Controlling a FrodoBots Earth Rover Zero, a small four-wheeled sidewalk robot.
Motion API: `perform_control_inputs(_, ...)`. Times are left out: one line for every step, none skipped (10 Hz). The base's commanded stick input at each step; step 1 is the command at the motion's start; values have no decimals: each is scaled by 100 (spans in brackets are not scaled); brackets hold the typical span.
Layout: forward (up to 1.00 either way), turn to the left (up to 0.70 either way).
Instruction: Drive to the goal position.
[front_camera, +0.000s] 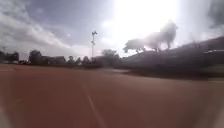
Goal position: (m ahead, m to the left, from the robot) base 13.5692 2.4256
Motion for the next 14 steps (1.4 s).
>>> perform_control_inputs(70,0)
perform_control_inputs(70,0)
perform_control_inputs(70,0)
perform_control_inputs(70,0)
perform_control_inputs(70,0)
perform_control_inputs(70,0)
perform_control_inputs(70,0)
perform_control_inputs(70,0)
perform_control_inputs(70,0)
perform_control_inputs(70,0)
perform_control_inputs(70,0)
perform_control_inputs(70,0)
perform_control_inputs(70,0)
perform_control_inputs(70,0)
